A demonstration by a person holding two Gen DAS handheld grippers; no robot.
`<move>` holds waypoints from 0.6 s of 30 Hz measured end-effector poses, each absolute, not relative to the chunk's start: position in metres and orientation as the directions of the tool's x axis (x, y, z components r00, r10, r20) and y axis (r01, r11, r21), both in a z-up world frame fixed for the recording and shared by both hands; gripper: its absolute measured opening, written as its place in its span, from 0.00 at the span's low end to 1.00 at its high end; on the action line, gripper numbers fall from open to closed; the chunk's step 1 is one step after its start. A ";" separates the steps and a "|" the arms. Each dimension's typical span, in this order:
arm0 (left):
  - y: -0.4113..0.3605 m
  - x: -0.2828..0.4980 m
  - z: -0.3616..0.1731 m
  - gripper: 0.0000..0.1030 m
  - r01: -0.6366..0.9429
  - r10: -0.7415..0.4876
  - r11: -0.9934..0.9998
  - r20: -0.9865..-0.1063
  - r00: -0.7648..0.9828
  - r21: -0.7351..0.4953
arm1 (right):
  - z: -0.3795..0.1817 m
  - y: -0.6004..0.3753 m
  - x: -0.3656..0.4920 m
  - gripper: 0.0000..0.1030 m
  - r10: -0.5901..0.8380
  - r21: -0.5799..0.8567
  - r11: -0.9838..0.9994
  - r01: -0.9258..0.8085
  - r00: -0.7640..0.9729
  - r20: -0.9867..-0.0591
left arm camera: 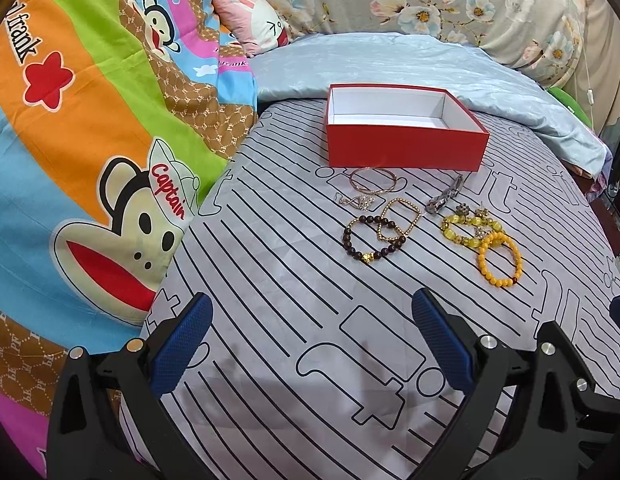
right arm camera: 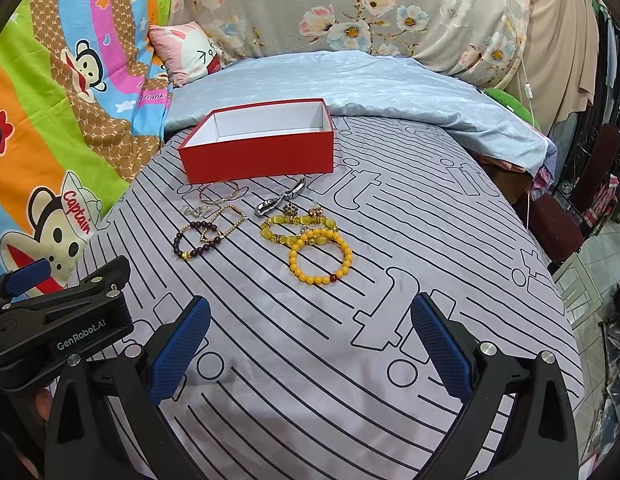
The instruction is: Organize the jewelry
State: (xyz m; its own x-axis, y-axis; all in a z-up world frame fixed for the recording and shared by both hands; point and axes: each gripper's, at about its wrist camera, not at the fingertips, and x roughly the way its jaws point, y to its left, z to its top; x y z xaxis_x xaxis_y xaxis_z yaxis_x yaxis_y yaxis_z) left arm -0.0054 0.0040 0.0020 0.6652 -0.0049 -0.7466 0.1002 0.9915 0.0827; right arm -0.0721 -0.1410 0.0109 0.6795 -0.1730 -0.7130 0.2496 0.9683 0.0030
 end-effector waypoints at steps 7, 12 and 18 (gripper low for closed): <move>0.004 -0.005 0.001 0.94 0.102 -0.007 0.992 -0.749 0.663 0.080 | 0.011 -0.141 -0.072 0.95 -0.174 0.001 0.968 0.250 0.679 -0.713; 0.005 -0.005 0.001 0.94 0.101 -0.009 0.992 -0.750 0.661 0.078 | 0.011 -0.141 -0.072 0.95 -0.174 0.002 0.968 0.250 0.679 -0.713; 0.004 -0.005 0.000 0.94 0.101 -0.010 0.992 -0.752 0.659 0.076 | 0.011 -0.141 -0.072 0.95 -0.174 0.001 0.968 0.249 0.679 -0.713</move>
